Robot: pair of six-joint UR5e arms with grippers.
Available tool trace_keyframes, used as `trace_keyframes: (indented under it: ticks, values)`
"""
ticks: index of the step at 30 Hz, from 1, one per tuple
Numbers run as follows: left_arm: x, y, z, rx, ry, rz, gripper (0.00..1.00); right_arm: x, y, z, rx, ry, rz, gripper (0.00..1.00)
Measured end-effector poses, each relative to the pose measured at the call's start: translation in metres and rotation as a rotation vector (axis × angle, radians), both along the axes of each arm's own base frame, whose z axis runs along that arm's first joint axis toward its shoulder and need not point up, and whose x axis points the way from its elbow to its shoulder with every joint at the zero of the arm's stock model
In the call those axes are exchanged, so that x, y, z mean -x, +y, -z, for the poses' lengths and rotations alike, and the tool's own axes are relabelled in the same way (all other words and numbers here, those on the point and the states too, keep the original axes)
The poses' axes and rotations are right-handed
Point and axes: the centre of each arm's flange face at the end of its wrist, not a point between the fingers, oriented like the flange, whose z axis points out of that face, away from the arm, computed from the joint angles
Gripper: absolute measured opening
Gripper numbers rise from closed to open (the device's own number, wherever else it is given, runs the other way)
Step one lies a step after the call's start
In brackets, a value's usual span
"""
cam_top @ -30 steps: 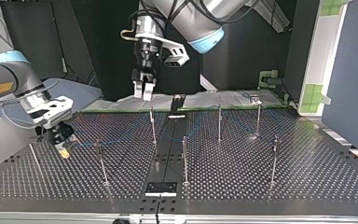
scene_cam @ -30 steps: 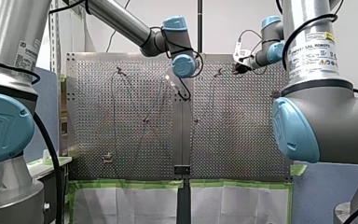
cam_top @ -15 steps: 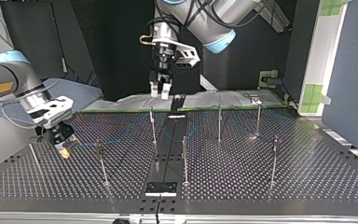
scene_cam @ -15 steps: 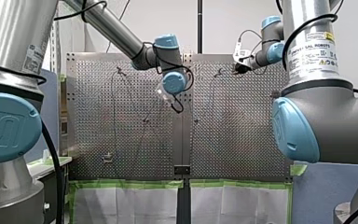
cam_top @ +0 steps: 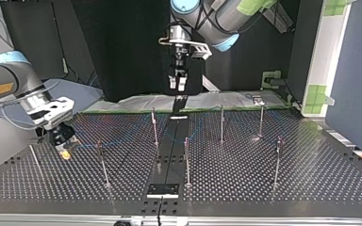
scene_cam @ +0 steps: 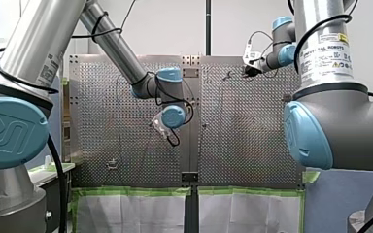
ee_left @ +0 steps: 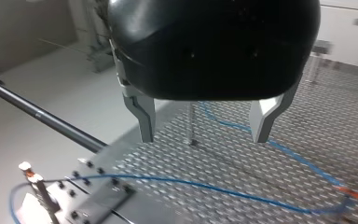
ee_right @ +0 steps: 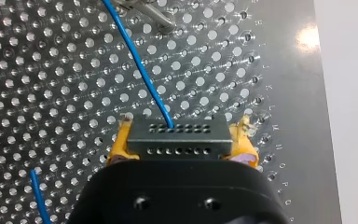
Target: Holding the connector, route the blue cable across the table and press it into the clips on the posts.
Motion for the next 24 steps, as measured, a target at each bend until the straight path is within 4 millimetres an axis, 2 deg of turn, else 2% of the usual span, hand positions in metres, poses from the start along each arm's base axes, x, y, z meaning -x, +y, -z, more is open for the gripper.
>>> trace_keyframes:
  ticks: [5, 24]
  values:
    - [0.012, 0.009, 0.024, -0.049, 0.042, 0.0, 1.0, 0.001, 0.0, 0.0, 0.0, 0.0, 0.001, 0.0]
    - [0.061, 0.05, 0.075, -0.178, 0.152, 0.0, 1.0, 0.002, -0.001, 0.0, 0.0, 0.0, 0.003, 0.0]
